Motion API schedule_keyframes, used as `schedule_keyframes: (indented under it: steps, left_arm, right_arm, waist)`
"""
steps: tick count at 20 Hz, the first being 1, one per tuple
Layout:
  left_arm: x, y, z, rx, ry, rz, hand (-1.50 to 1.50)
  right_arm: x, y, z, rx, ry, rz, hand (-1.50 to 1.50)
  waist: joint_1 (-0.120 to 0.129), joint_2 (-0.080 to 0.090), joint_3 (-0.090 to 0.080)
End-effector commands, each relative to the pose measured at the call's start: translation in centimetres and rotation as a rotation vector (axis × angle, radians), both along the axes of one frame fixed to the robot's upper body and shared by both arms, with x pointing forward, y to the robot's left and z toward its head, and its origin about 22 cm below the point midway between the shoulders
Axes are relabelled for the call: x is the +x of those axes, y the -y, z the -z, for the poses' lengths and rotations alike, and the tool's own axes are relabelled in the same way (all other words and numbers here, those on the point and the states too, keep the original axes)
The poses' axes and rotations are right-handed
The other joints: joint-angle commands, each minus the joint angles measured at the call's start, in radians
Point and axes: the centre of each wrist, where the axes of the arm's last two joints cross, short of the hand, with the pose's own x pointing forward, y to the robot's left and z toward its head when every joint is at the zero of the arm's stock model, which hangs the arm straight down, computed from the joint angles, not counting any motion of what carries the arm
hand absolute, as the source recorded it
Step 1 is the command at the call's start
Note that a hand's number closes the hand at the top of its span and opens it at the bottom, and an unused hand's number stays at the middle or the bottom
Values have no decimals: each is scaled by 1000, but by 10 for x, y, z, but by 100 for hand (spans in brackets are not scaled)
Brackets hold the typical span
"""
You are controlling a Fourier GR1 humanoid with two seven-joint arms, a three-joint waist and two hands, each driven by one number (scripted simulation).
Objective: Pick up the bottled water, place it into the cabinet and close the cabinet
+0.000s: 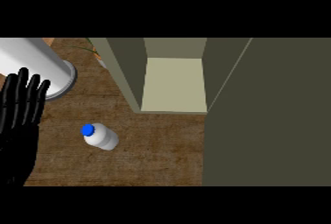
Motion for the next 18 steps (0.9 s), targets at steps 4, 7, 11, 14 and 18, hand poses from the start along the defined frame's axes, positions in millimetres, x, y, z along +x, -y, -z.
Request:
schedule_keyframes:
  steps: [4, 7, 11, 14, 18]
  left_arm:
    - [-13, -14, 12, -14, 39, -487, -150]
    - [-10, -18, 14, -226, -28, -654, -150]
    - [-25, 15, 10, -280, -50, -717, -150]
    - [-20, 46, 11, -288, -40, -732, -150]
    - [-29, 55, 2, -287, -88, -793, -150]
  right_arm:
    - [-17, 2, 4, 37, -25, 24, -150]
    - [-27, -15, 11, 62, -136, -229, -150]
    - [-59, -14, -1, 80, -171, -311, -150]
    - [-77, -11, -12, 78, -149, -319, -150]
    - [-110, -7, -24, 82, -174, -317, -150]
  waist:
    - [-19, -12, 6]
    - [-16, -12, 4]
    - [-36, -18, 6]
    - [-37, -13, 6]
    - [-33, -14, 7]
